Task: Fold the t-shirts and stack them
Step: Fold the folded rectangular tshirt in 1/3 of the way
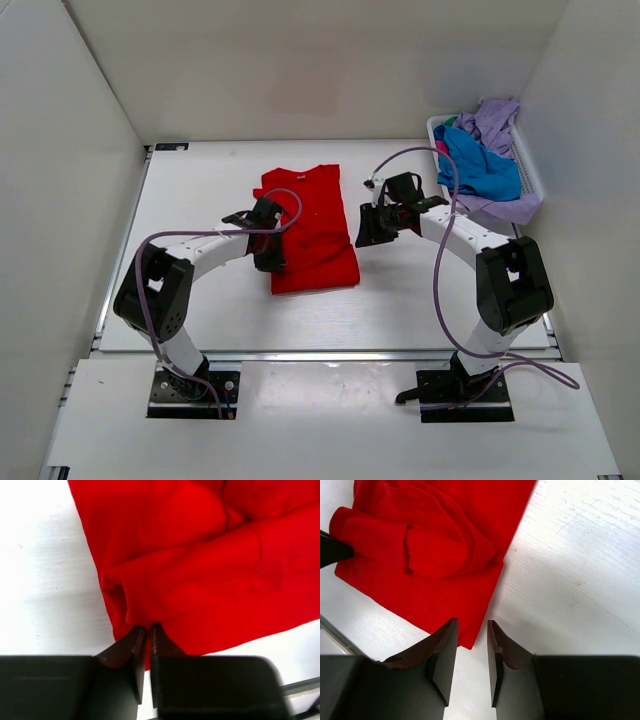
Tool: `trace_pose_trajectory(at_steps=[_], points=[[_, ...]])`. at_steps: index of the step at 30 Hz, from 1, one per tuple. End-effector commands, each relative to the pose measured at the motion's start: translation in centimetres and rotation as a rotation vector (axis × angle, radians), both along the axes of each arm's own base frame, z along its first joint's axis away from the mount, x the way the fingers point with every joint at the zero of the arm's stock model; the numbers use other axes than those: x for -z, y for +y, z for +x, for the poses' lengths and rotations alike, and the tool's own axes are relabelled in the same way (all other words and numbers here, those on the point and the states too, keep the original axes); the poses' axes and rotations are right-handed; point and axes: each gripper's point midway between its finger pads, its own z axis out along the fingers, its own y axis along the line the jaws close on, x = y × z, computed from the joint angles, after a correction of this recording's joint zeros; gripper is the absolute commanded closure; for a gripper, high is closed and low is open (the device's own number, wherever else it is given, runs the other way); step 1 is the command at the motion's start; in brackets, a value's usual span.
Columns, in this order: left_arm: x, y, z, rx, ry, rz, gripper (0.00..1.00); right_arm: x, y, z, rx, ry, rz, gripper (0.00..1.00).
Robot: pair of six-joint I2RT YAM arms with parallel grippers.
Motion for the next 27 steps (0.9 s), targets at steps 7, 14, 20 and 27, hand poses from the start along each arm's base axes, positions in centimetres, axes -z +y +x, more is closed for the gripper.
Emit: trace_pose_trajectory(at_steps=[7,14,20,27], points=[[-5.2,-0.1,4.1,-0.066,-0.158,-0.038,1.00,-1.8,0.0,0.3,-0.013,-0.059,0.039,0.72],[-7.6,0.2,8.5,-0.151,-0.252,-0.099,1.00,-2.2,0.0,0.5,-0.020,-0.075,0.035,0.73],[-6.4,1.9,11.9,-0.263,-0.259,-0.059,0.91,-2.3,0.0,0.0,-0.017,-0.098,0.029,0.73],[-4.4,2.8,11.0,-0.297,-0.242,-0.102,0.32,-1.2,0.4,-1.6,-0.024,-0.086,0.013,0.67]])
